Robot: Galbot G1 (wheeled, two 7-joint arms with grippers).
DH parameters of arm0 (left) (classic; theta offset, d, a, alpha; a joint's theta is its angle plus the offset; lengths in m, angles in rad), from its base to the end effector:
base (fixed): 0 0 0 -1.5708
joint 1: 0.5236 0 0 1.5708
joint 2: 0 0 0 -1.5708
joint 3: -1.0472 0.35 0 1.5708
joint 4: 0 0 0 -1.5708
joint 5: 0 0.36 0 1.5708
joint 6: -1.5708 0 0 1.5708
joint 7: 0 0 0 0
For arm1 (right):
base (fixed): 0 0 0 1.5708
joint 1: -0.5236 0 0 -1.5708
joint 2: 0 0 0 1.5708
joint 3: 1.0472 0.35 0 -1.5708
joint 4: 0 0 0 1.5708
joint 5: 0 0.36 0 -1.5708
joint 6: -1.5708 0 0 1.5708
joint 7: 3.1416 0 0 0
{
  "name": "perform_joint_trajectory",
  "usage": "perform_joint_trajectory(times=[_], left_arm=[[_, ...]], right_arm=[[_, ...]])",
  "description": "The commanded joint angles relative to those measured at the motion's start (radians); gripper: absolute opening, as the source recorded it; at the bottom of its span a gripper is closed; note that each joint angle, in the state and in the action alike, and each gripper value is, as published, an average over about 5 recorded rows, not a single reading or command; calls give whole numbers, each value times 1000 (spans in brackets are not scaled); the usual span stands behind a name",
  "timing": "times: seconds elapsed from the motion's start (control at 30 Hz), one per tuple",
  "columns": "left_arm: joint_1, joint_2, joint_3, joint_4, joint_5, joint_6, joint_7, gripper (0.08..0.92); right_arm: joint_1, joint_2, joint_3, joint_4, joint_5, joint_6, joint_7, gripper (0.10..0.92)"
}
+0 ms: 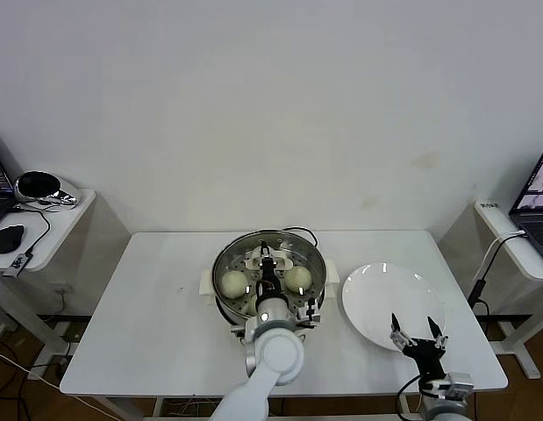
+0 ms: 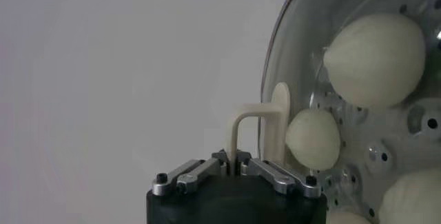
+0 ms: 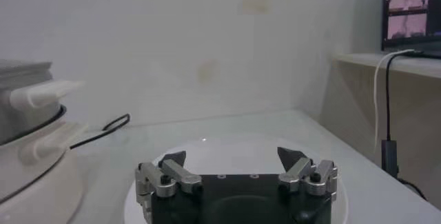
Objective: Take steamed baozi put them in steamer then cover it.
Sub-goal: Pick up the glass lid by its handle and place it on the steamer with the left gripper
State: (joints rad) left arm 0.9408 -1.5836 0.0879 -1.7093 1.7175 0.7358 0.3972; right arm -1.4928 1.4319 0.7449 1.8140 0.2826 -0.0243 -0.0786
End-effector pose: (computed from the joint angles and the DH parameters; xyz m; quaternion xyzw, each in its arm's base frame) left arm 0.3219 -0.2085 -0.2650 0.0152 -0.7113 -0.6981 0.0799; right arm 0.1998 -0.1124 -0.3726 -0.0532 -0.9935 -0.0427 0.0907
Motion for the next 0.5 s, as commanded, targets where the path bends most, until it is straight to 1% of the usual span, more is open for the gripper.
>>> perform_joint_trajectory(times=[0.03, 0.17, 0.27, 0.5], left_arm=[[1, 1, 1, 1, 0, 41, 9, 137], [0, 4, 5, 0, -5, 38, -12, 138], [1, 8, 10, -11, -7, 32, -24, 179], [26, 0, 25, -75, -8, 31, -12, 376]], right_arm=[[0, 0, -1, 2, -1, 1, -1, 823], [0, 2, -2, 3, -2, 1, -1, 823], [0, 4, -2, 3, -2, 2, -1, 823], [-3, 6, -2, 3, -6, 4, -1, 823]])
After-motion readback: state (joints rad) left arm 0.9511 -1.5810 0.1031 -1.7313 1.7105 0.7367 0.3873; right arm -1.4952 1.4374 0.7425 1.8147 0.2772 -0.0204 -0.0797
